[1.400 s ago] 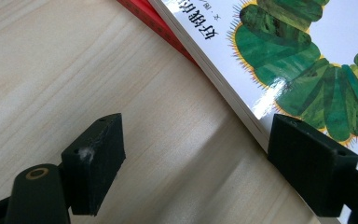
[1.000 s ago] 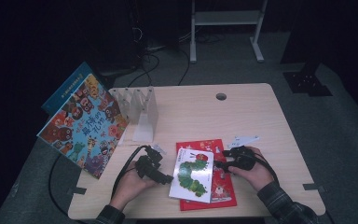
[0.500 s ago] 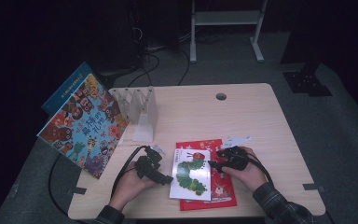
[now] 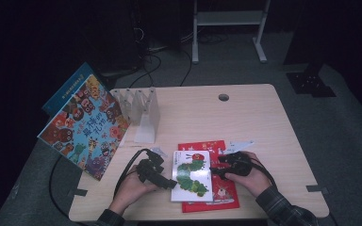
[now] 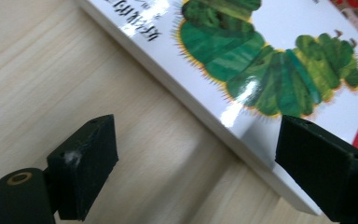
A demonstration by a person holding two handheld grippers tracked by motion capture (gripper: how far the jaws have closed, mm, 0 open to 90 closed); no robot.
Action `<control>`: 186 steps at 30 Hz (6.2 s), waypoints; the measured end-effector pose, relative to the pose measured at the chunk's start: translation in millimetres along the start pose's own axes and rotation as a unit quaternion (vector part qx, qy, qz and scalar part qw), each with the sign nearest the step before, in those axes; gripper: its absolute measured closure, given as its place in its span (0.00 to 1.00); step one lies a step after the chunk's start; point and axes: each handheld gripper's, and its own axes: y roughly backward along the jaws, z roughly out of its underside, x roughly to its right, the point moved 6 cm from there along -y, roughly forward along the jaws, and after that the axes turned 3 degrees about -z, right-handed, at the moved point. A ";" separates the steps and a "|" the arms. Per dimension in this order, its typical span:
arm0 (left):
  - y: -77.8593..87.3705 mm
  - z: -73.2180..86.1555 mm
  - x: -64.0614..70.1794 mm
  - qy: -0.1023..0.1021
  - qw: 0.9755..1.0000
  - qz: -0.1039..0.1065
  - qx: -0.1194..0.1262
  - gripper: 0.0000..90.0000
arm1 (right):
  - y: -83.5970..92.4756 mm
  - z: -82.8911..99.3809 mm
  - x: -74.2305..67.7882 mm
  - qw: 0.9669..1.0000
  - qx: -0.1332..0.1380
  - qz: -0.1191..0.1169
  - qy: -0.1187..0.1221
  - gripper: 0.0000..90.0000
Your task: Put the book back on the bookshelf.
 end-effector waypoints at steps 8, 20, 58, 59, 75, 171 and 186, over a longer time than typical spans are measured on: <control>-9.7 -3.1 12.0 -0.005 1.000 0.013 -0.004 0.11 | 0.8 11.1 -29.9 0.998 -0.010 -0.048 0.026 0.40; -18.7 -6.7 18.5 -0.013 1.000 0.021 -0.010 0.10 | -5.2 12.1 -40.5 0.996 -0.016 -0.085 0.009 0.39; -8.8 -1.6 -3.9 0.017 1.000 0.025 0.011 0.10 | -12.5 7.7 -45.8 0.995 -0.040 -0.060 0.076 0.43; -10.6 -3.3 -1.7 0.018 0.999 0.030 0.015 0.10 | -13.6 8.6 -46.9 0.994 -0.045 -0.053 0.084 0.42; -1.7 -12.4 0.2 0.044 0.997 0.061 0.037 0.13 | -13.9 10.7 -48.4 0.993 -0.050 -0.030 0.107 0.38; 56.9 -80.7 27.5 -0.060 0.998 -0.003 0.026 0.85 | 25.0 24.8 61.5 0.997 -0.002 0.082 -0.015 0.32; 82.7 -70.0 5.8 -0.034 0.998 -0.026 0.052 0.85 | 24.1 35.9 87.3 0.993 -0.009 0.117 -0.033 0.24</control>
